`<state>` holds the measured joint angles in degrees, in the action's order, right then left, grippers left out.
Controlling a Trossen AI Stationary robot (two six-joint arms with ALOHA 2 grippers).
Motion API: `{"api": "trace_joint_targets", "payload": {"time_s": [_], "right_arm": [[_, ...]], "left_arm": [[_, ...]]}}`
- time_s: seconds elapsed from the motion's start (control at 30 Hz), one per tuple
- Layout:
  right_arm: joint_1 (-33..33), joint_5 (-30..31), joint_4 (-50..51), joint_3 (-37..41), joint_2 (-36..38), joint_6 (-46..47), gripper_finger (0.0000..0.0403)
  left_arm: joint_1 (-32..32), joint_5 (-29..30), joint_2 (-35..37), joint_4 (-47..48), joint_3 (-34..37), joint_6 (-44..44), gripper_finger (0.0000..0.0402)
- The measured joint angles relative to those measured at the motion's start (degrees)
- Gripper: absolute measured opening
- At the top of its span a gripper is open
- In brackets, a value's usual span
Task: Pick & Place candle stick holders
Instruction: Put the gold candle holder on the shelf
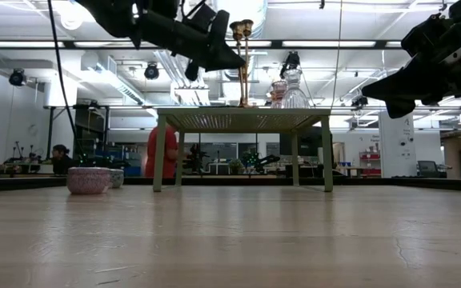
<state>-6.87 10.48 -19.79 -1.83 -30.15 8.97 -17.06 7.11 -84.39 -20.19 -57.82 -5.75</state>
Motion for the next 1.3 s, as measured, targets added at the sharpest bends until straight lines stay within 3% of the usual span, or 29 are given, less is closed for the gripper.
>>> {"api": "trace_joint_targets", "payload": {"time_s": [0.43, 0.73, 1.3], "right_arm": [[0.0, 0.0, 0.0, 0.0, 0.0, 0.0, 0.0009], [0.0, 0.0, 0.0, 0.0, 0.0, 0.0, 0.0009], [0.0, 0.0, 0.0, 0.0, 0.0, 0.0, 0.0009]], "left_arm": [[-0.1, -0.1, -1.6, -2.3, 0.0, -0.4, 0.0029], [-0.1, -3.6, -1.7, -1.9, 0.0, -0.3, 0.0030], [0.0, -2.0, -1.7, -1.6, 0.0, 2.2, 0.0030]]}}
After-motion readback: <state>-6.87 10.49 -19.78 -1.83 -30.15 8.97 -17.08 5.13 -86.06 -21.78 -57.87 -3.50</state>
